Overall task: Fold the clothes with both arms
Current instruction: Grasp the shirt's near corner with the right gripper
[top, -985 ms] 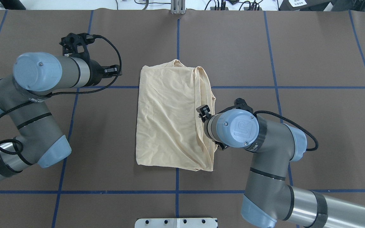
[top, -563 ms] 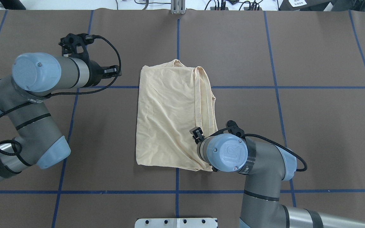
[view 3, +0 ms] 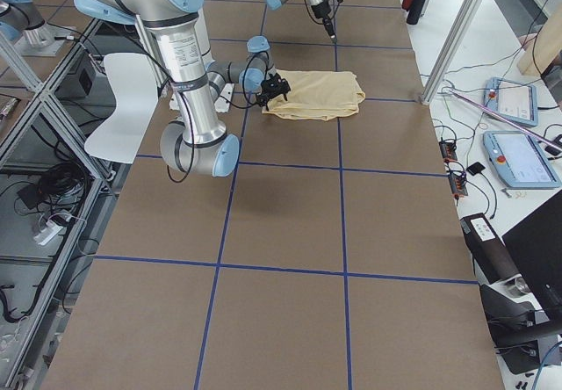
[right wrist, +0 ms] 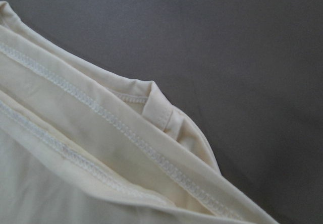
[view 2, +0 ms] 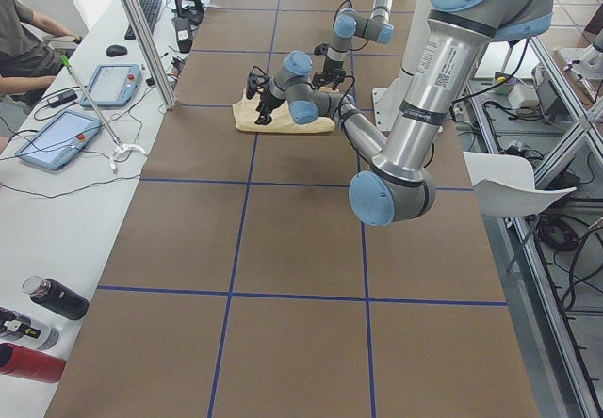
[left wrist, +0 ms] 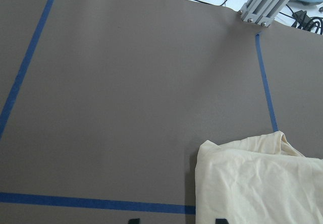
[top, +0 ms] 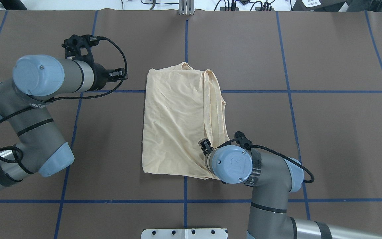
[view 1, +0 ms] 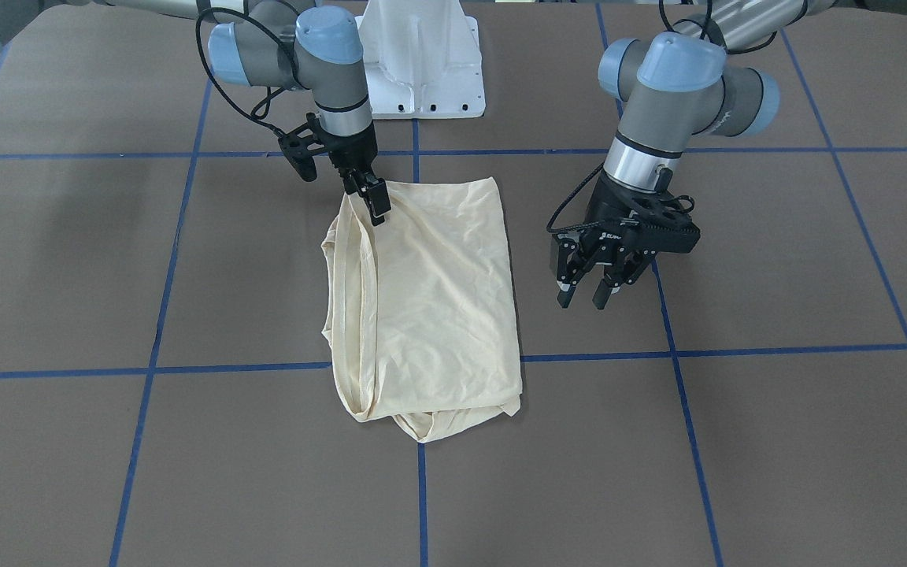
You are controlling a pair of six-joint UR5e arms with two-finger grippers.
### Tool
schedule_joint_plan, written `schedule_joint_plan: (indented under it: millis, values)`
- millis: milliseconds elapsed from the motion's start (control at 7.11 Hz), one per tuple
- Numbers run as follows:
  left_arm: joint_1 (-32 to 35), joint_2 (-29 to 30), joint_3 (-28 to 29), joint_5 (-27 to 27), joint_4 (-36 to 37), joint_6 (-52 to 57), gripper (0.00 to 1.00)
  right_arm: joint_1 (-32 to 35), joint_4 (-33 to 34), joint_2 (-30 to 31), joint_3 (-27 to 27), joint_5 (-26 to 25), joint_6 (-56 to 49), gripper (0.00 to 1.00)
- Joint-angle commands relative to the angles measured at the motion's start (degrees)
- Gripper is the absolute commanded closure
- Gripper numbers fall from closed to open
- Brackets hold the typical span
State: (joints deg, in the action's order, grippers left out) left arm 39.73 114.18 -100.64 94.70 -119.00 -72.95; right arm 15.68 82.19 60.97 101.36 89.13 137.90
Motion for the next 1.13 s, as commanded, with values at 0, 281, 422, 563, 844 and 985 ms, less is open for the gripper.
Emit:
schedule_joint_plan:
  millis: [0, 281, 422, 563, 844, 985]
  values:
    - [0.0, 0.1, 0.0, 0.0, 0.0, -0.1, 0.41, 0.3, 1.8, 0.0, 1.7, 0.3, -0.2, 0.02]
    - [-0.3, 0.1, 0.0, 0.1, 0.0, -2.0, 0.41, 0.1, 3.5, 0.5, 2.2, 0.4, -0.1, 0.02]
    - [-0.3, 0.1, 0.0, 0.1, 0.0, -2.0, 0.41, -0.6, 3.5, 0.6, 1.8, 0.3, -0.1, 0.02]
    - [-0.3, 0.2, 0.0, 0.1, 0.0, -2.0, 0.41, -0.7, 3.5, 0.5, 1.6, 0.3, -0.1, 0.02]
    - [-0.2, 0.1, -0.3, 0.6, 0.0, -2.1, 0.41, -0.7, 3.8, 0.3, 1.4, 0.3, -0.1, 0.08]
    - [-0.1, 0.0, -0.6, 0.6, 0.0, -2.2, 0.41, -1.0, 3.9, 0.4, 1.1, 0.3, 0.0, 0.16]
